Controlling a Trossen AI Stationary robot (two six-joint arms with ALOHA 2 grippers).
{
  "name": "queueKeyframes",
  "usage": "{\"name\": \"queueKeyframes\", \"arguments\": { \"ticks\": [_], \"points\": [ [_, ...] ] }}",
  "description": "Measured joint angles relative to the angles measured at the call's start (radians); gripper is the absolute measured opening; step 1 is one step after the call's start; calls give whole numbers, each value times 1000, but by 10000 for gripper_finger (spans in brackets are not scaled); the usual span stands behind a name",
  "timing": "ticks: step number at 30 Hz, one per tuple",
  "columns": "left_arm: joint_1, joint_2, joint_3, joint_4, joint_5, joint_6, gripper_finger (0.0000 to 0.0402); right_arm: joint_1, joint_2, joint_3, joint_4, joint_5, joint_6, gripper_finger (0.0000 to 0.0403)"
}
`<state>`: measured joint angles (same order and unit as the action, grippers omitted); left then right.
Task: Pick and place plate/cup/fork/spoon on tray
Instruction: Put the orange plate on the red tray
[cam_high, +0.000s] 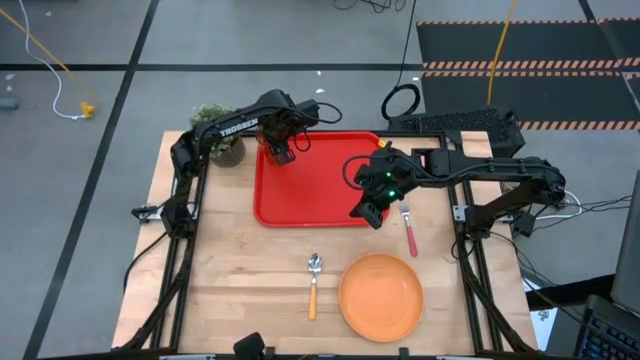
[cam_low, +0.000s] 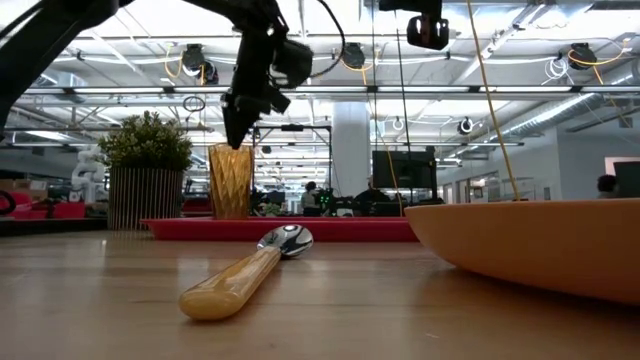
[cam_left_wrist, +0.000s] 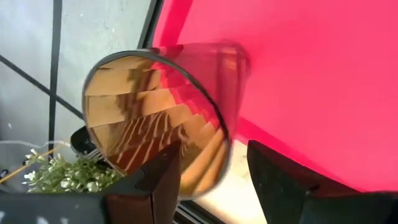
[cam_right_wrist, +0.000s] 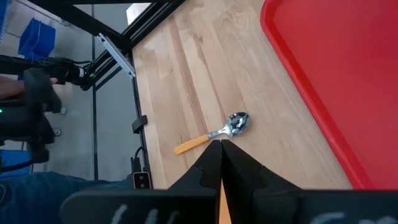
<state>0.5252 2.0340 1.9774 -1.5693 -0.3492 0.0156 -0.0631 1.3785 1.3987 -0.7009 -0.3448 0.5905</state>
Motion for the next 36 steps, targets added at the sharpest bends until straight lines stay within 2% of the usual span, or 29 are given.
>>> {"name": "queueKeyframes", "arguments": {
  "ticks": [11, 17, 28, 36],
  "points": [
    [-57, -126, 1, -3, 6, -71, 187, -1, 0, 0, -2, 32, 75, 0],
    [-97, -207, 1, -2, 8, -121, 187, -1, 0, 0, -91, 81, 232, 13],
    [-170, -393, 1, 1, 99, -275, 187, 55, 0, 0, -268, 85, 417, 127],
    [-219, -498, 1, 0, 143, -390, 186, 150, 0, 0, -381, 198, 518, 192]
  ]
}}
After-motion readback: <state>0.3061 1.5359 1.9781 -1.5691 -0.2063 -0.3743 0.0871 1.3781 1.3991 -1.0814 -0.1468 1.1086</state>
